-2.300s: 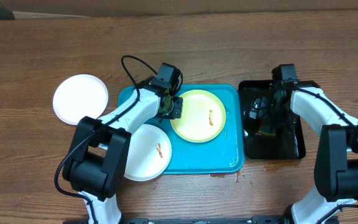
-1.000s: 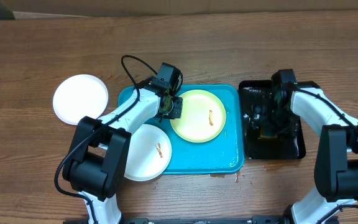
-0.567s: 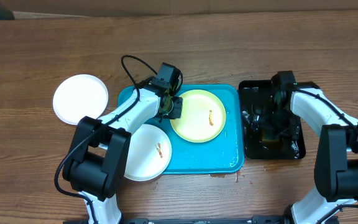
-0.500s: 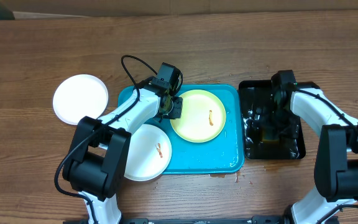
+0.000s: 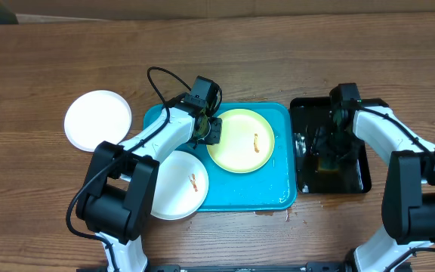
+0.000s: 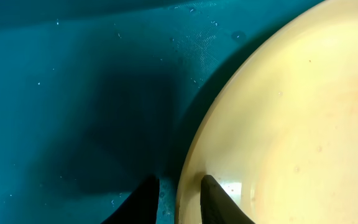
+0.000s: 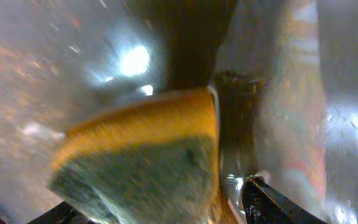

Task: Clean dirty plates on tray and stack at the side
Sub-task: 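Dip and rub the held sponge in the water, right gripper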

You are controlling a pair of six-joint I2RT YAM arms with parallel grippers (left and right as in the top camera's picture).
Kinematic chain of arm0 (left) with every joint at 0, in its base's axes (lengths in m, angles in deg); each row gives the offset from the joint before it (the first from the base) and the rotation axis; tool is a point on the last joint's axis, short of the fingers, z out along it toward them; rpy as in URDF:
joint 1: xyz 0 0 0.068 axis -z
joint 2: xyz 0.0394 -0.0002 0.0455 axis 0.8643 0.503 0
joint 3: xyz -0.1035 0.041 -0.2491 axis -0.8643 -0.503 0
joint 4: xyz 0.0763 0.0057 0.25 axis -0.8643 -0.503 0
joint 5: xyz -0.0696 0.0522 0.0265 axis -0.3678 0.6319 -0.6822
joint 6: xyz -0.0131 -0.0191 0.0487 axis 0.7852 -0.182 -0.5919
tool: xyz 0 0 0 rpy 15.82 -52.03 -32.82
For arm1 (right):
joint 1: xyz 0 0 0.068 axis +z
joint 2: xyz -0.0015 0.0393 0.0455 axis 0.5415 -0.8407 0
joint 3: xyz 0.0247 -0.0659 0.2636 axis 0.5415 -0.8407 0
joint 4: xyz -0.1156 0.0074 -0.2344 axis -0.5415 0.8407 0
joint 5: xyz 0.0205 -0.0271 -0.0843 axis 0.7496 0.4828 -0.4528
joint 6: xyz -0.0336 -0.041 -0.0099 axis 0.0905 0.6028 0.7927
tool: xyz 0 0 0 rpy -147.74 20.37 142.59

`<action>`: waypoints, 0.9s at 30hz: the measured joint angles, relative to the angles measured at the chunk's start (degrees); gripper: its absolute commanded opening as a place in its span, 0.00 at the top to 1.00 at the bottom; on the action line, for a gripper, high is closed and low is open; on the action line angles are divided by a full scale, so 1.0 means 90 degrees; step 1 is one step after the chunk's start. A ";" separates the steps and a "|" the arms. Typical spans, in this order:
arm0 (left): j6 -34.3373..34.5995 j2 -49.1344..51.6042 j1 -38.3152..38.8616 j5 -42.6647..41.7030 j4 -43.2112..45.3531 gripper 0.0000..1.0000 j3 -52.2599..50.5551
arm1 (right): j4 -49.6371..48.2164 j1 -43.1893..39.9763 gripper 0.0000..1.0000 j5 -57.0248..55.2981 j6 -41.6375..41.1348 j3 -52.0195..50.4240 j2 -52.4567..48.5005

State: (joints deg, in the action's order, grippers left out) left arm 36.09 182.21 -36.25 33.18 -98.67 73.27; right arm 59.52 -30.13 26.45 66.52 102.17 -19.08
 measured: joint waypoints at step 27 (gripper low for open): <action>0.0000 0.0000 0.0000 0.0000 0.0000 0.71 0.0000 | -0.0019 0.0002 0.46 0.0041 0.0311 0.0160 -0.0092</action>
State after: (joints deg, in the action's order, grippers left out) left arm 36.09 182.21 -36.25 33.18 -98.67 73.27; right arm 59.34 -30.11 26.82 69.31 103.62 -19.91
